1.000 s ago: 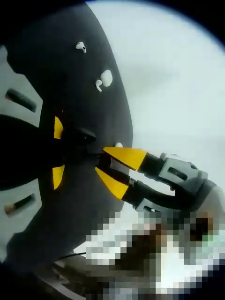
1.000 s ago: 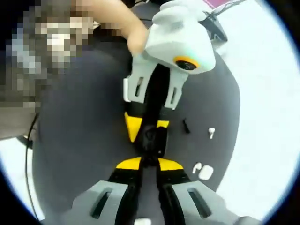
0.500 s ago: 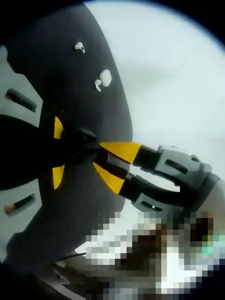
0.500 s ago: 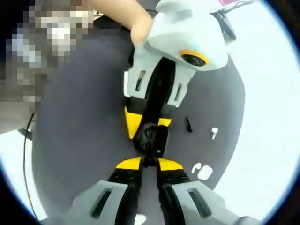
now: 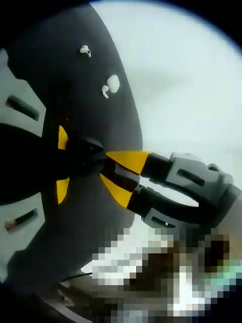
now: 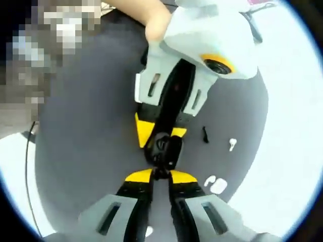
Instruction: Pick up three earphones and place each one into its charging case using tactile feedback, ensure that each earphone is properly inserted and securely positioned inside the case.
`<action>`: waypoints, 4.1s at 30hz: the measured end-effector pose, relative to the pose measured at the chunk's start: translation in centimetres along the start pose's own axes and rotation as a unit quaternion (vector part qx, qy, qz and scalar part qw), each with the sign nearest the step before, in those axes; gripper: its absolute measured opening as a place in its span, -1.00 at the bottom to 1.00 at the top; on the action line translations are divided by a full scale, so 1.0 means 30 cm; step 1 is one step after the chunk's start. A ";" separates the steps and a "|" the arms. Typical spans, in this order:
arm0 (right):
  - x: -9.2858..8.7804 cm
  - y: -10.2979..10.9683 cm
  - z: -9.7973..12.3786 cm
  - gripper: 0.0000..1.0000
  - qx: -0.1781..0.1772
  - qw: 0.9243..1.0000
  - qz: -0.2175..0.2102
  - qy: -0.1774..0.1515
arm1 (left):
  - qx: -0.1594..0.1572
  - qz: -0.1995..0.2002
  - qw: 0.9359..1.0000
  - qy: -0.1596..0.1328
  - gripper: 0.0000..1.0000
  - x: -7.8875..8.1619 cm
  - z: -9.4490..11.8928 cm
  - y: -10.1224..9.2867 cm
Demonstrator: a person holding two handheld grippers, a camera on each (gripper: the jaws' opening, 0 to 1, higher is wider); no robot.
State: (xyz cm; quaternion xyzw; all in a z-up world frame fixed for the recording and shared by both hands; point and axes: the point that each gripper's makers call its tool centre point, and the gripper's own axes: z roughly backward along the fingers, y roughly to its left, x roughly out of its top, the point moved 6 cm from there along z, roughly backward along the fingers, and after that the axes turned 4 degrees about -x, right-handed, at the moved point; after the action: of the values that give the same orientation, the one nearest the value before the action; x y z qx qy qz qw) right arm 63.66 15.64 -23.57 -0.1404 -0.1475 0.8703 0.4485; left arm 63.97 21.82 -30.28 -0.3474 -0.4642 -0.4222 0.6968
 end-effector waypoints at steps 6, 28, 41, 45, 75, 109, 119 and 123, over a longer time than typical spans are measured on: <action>0.008 0.003 -0.003 -0.72 0.009 1.000 0.011 0.017 | 0.000 -0.001 1.000 0.000 -0.71 0.000 0.000 0.000; 0.031 0.006 0.001 -0.72 0.015 0.998 0.038 0.051 | 0.000 -0.003 1.000 0.000 -0.71 -0.001 0.001 0.002; 0.002 0.014 0.005 -0.72 0.019 0.995 0.047 0.083 | -0.001 -0.003 1.000 0.000 -0.71 -0.002 0.000 0.001; 0.005 0.008 0.005 -0.72 0.023 0.994 0.051 0.089 | 0.000 0.000 1.000 -0.001 -0.71 -0.002 -0.001 0.000; 0.028 -0.004 -0.023 -0.72 0.042 0.984 0.098 0.146 | -0.002 -0.001 1.000 -0.007 -0.71 -0.009 -0.001 -0.042; 0.071 0.013 -0.028 -0.72 0.029 0.984 0.111 0.137 | 0.002 0.001 1.000 -0.006 -0.71 -0.007 0.006 -0.036; 0.069 0.007 -0.032 -0.72 0.025 0.985 0.103 0.132 | 0.002 0.001 1.000 -0.005 -0.71 -0.007 0.006 -0.034; 0.060 -0.008 -0.029 -0.73 0.031 0.987 0.091 0.125 | 0.003 -0.005 1.000 -0.004 -0.72 -0.007 0.005 -0.035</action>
State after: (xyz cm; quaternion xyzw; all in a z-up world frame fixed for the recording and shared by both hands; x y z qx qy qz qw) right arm 63.16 17.36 -24.48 -0.2472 -0.0495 0.8872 0.3863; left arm 62.92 21.59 -30.35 -0.3448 -0.4700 -0.4231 0.6937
